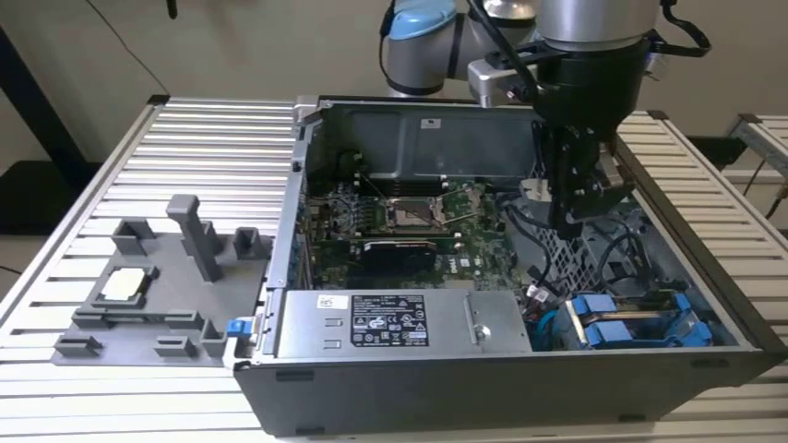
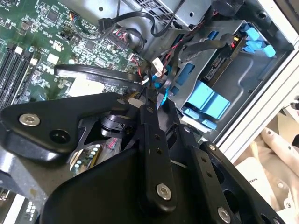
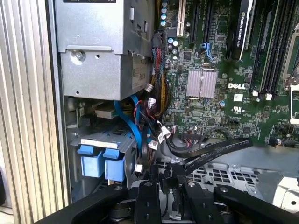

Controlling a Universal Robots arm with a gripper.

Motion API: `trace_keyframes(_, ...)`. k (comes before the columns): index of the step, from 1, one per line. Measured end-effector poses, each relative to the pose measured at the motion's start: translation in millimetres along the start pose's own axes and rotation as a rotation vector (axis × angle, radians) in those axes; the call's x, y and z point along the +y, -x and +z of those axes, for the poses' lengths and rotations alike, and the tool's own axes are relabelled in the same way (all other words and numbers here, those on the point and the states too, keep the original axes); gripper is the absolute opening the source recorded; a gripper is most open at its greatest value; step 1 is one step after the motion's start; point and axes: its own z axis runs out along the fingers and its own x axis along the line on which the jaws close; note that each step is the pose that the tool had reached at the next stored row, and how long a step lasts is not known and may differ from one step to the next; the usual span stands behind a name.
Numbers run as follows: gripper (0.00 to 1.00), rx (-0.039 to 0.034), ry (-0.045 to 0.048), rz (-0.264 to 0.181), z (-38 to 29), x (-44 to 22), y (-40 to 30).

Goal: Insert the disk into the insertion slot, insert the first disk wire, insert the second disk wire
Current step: 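Insert the first disk wire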

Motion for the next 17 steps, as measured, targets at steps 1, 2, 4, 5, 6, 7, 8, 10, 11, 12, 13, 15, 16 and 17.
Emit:
trace_keyframes(1,0.27,0.0,0.0,0.0,0.0,0.0,0.0)
trace_keyframes(2,0.27,0.0,0.0,0.0,0.0,0.1,0.0)
trace_keyframes(4,0.18,0.0,0.0,0.0,0.0,0.2,0.0)
trace_keyframes(5,0.18,0.0,0.0,0.0,0.0,0.2,0.0)
trace_keyframes(6,0.18,0.0,0.0,0.0,-0.1,0.3,0.0)
trace_keyframes(7,0.18,0.0,0.0,0.0,-0.1,0.3,0.0)
trace_keyframes(8,0.18,0.0,0.0,0.0,-0.1,0.4,0.0)
trace_keyframes(10,0.18,0.0,-0.0001,0.0,-0.1,0.4,0.0)
trace_keyframes(11,0.18,0.0,0.0,0.0,-0.1,0.5,0.0)
trace_keyframes(12,0.18,0.0,0.0,0.0,-0.1,0.6,0.0)
trace_keyframes(13,0.18,0.0001,0.0,0.0,-0.2,0.7,0.0)
trace_keyframes(15,0.2,-0.0001,-0.0001,0.0,-0.2,0.8,0.0)
trace_keyframes(16,0.25,0.002,0.001,-0.001,-0.1,0.8,0.2)
trace_keyframes(17,0.32,0.0219,0.0118,-0.007,-0.1,0.3,0.6)
